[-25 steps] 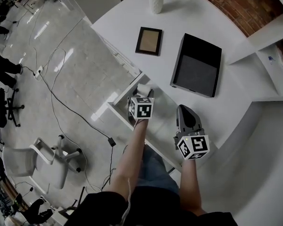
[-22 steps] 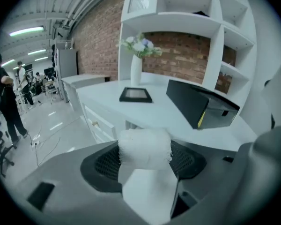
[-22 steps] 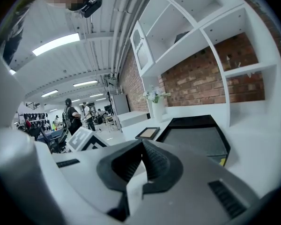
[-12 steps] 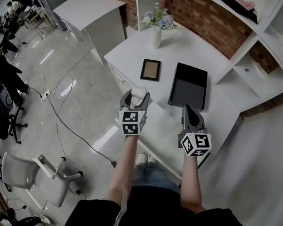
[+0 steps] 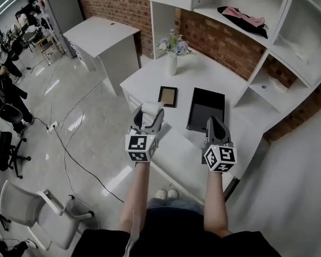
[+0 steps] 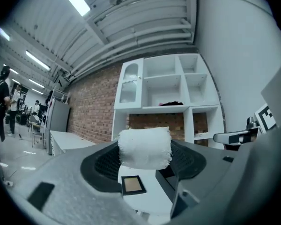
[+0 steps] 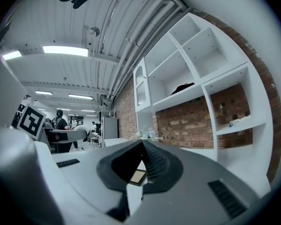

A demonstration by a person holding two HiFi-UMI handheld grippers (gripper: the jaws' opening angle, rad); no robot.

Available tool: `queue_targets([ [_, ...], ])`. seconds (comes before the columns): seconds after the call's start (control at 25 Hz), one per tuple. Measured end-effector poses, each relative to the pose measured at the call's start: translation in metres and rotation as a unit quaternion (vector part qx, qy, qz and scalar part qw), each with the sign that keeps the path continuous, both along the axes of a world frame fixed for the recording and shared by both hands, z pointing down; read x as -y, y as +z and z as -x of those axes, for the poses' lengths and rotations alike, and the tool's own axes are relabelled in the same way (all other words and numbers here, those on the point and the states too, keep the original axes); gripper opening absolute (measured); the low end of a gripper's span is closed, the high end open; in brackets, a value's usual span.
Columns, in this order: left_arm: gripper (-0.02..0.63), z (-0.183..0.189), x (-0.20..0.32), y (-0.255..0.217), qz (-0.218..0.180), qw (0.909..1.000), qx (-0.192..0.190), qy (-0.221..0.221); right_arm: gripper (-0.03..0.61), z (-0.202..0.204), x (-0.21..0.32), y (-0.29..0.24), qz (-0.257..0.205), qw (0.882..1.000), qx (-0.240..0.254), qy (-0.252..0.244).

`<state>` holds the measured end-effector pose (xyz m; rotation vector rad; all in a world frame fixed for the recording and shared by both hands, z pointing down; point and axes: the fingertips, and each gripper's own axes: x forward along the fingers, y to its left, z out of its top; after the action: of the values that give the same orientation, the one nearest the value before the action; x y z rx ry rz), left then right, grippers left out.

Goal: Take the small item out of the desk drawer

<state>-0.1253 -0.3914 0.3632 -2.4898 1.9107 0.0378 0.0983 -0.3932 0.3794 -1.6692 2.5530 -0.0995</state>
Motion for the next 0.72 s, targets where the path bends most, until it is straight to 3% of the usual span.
queue_targets([
  [0.72, 0.288, 0.007, -0.010, 0.004, 0.001, 0.9999, -0.005, 0.010, -0.003, 0.005, -0.006, 0.001, 0.000, 1.000, -0.020, 0.005],
])
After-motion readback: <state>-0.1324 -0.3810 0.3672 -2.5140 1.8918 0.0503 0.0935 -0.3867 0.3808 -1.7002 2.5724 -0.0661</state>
